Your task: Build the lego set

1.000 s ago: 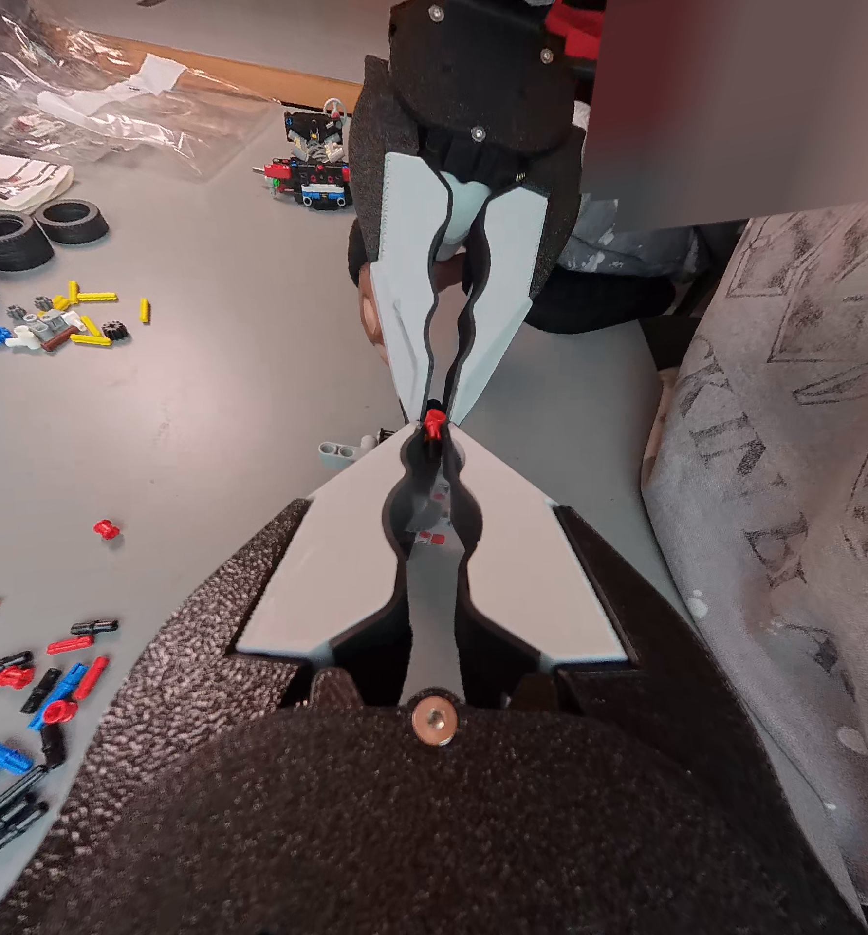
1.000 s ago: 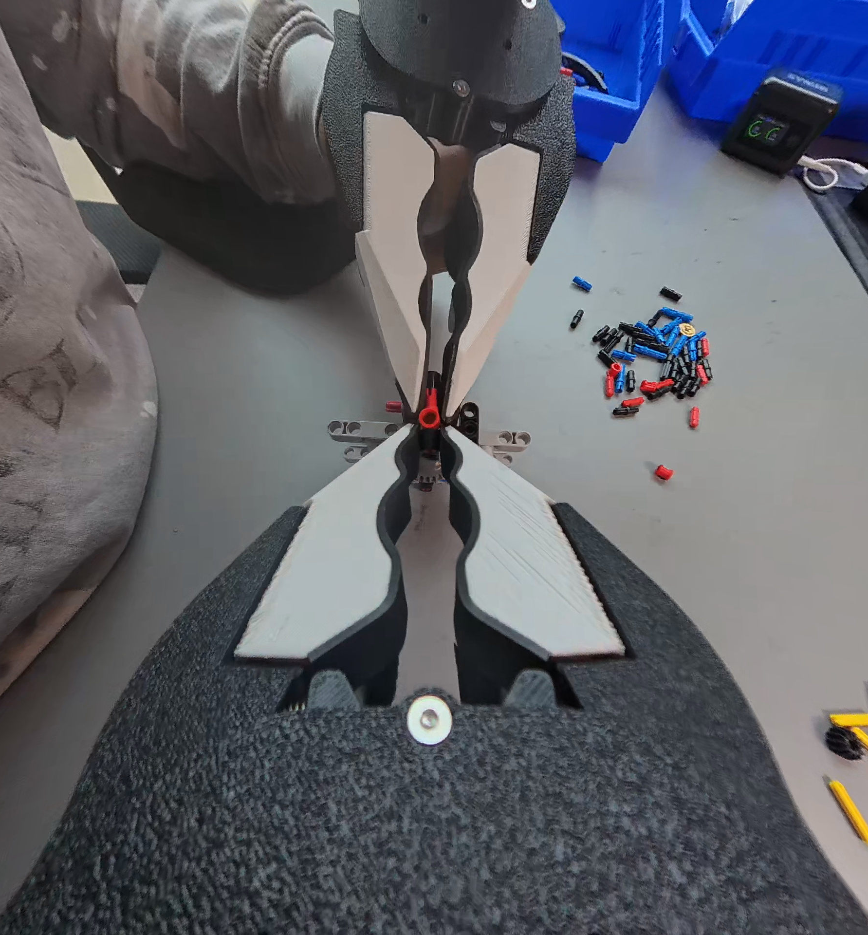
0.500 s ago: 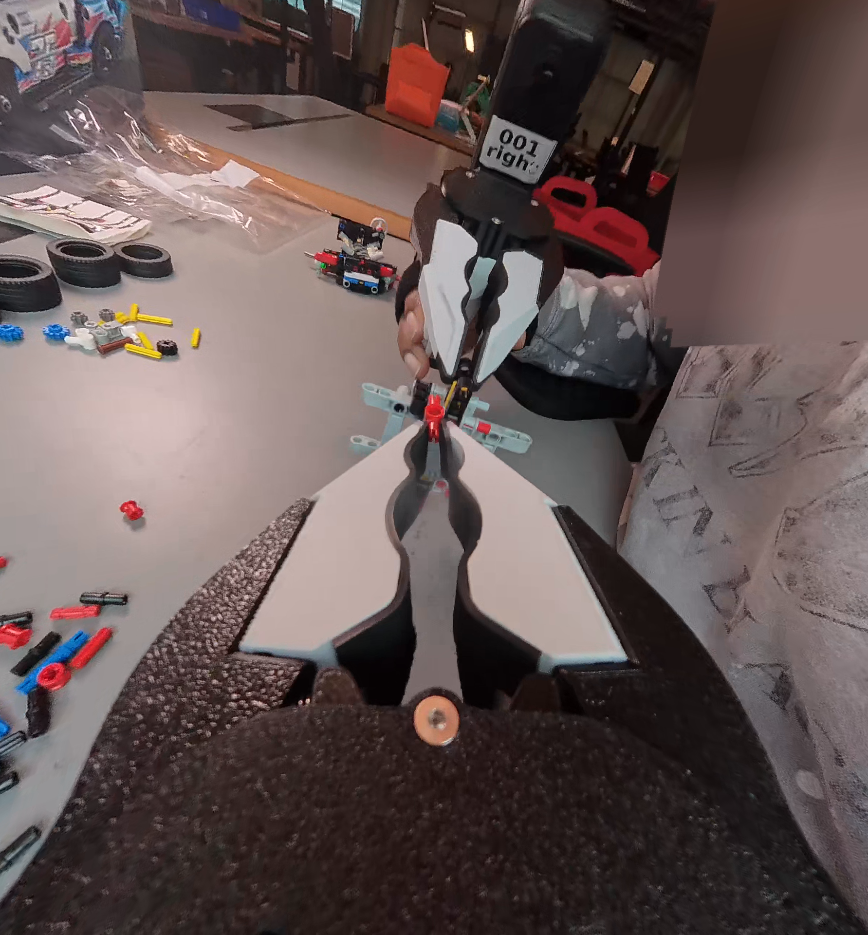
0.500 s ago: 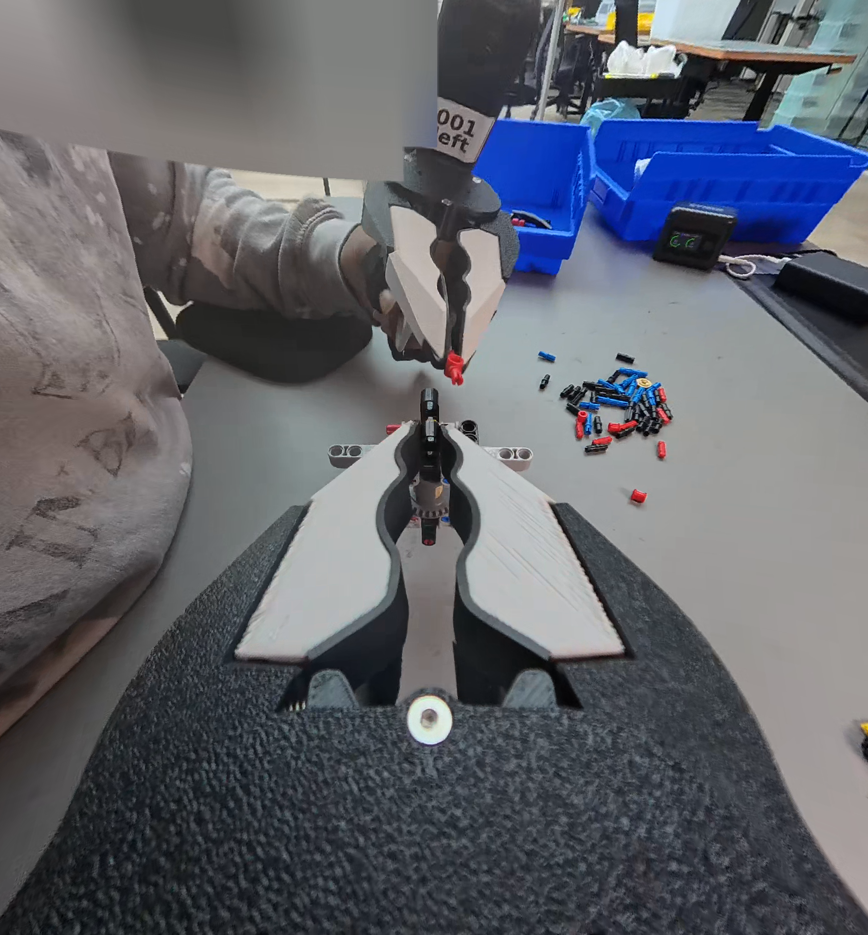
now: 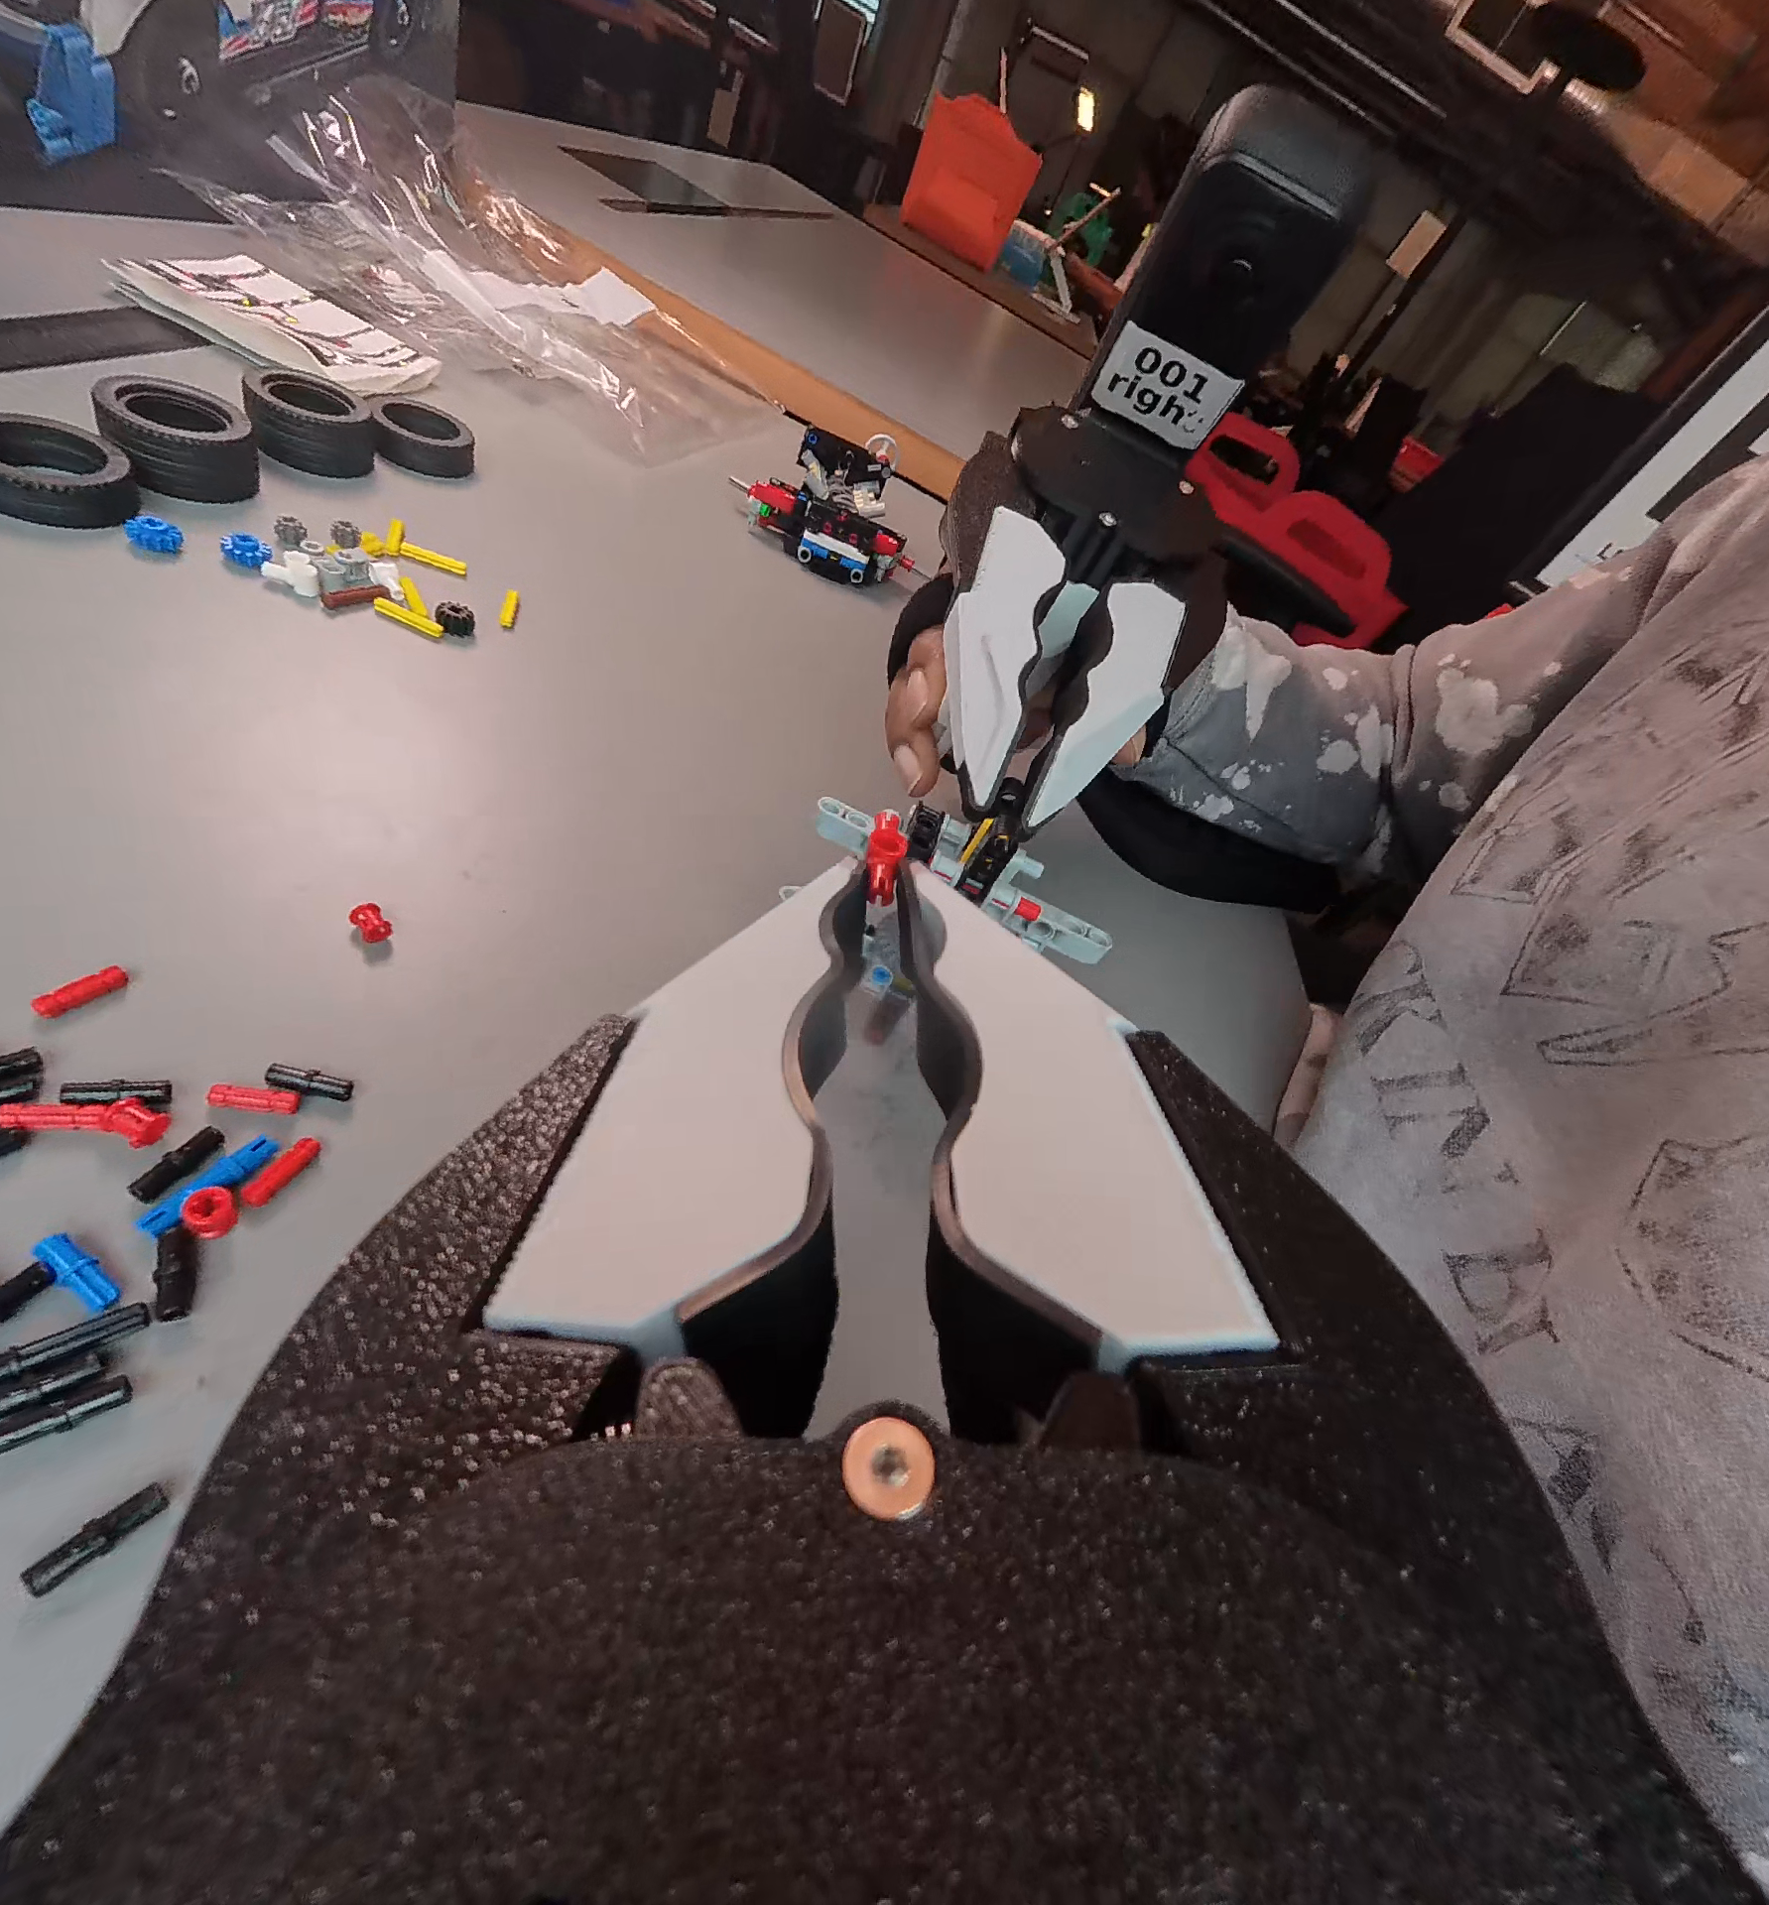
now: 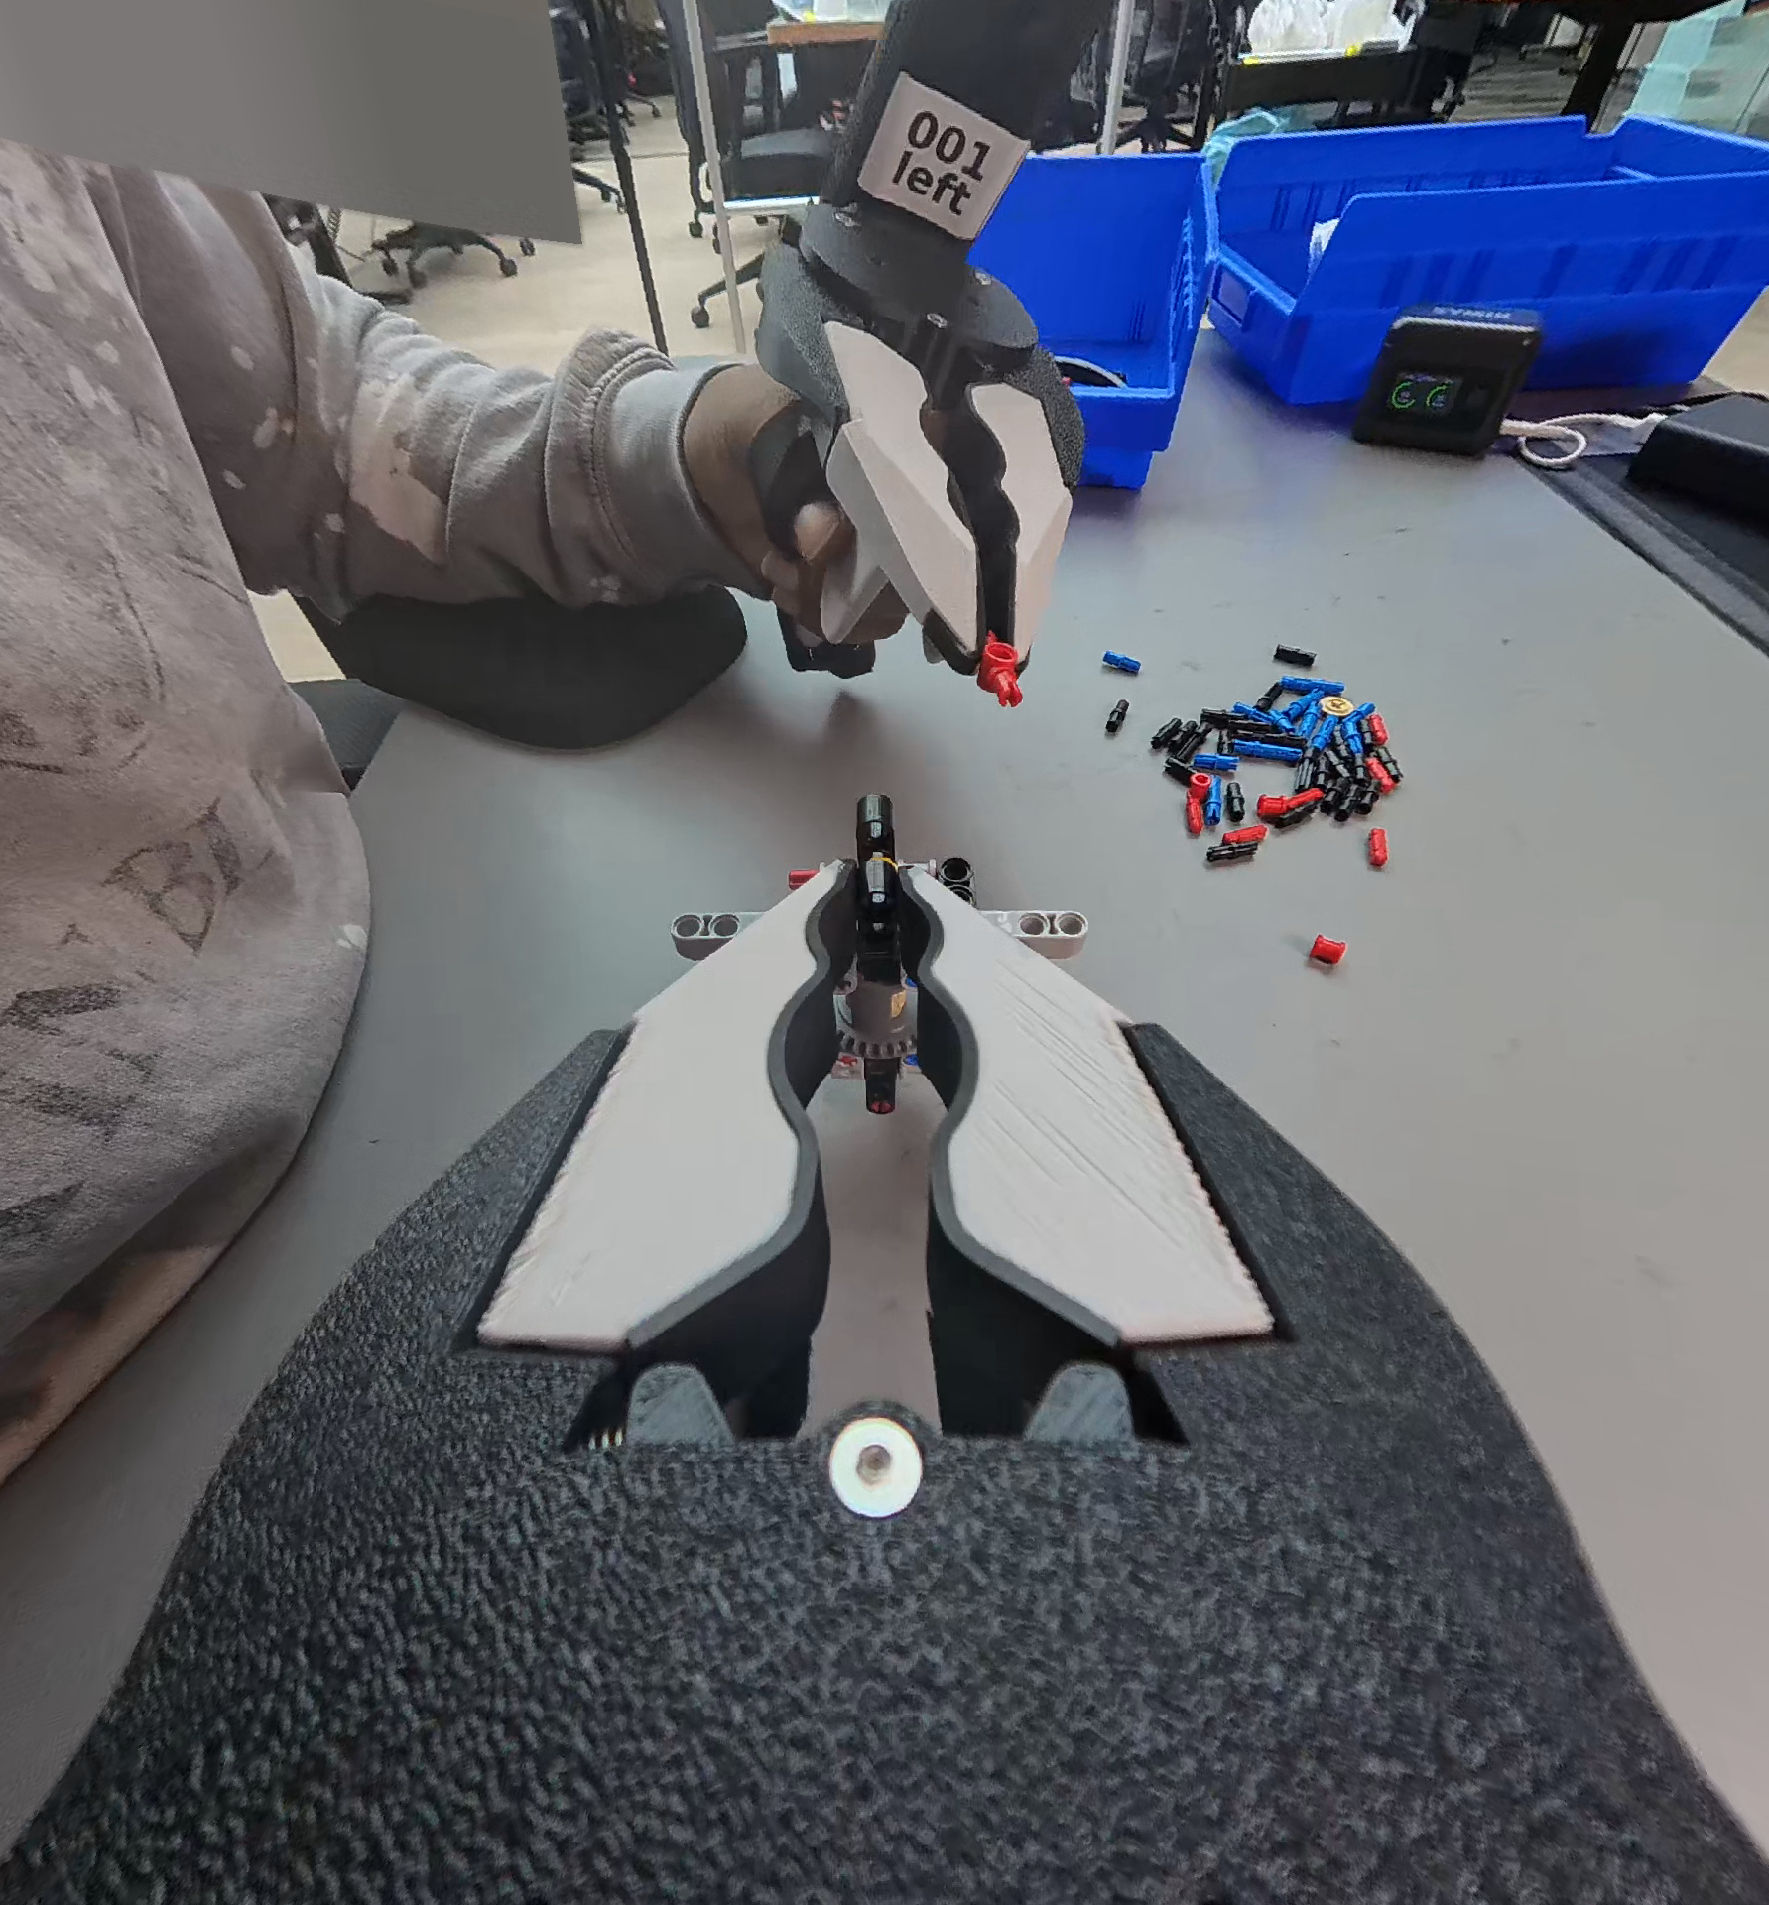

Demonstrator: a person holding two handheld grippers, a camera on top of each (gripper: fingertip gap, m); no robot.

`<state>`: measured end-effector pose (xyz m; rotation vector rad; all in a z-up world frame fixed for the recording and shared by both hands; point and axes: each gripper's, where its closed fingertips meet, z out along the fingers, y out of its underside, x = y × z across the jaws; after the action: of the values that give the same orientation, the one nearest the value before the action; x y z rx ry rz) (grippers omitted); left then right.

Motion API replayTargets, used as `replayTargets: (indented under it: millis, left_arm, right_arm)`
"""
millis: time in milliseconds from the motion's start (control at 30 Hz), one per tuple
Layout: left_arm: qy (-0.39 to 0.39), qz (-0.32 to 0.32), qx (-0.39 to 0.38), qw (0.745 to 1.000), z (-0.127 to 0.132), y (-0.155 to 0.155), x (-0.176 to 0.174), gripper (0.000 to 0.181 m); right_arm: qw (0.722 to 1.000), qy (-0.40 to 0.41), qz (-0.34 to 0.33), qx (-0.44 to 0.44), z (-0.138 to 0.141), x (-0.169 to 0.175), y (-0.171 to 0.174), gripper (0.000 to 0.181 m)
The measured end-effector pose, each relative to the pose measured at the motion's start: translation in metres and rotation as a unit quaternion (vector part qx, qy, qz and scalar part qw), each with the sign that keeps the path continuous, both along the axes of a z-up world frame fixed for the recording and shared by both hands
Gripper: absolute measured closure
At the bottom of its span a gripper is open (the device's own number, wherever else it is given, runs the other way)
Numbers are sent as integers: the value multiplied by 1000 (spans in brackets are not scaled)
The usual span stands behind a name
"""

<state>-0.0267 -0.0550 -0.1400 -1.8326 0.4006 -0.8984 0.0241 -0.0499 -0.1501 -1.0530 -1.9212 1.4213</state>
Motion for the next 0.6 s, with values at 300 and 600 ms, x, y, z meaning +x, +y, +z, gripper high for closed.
replayTargets:
  millis: [300, 600]
  left_arm:
    - [267, 92, 24, 959, -41, 15, -45, 176]
    - [463, 474, 57, 747, 83, -75, -261, 176]
  right_arm:
    - [997, 18, -9, 81, -8, -1, -1, 175]
    - [997, 30, -16, 68, -6, -3, 1, 175]
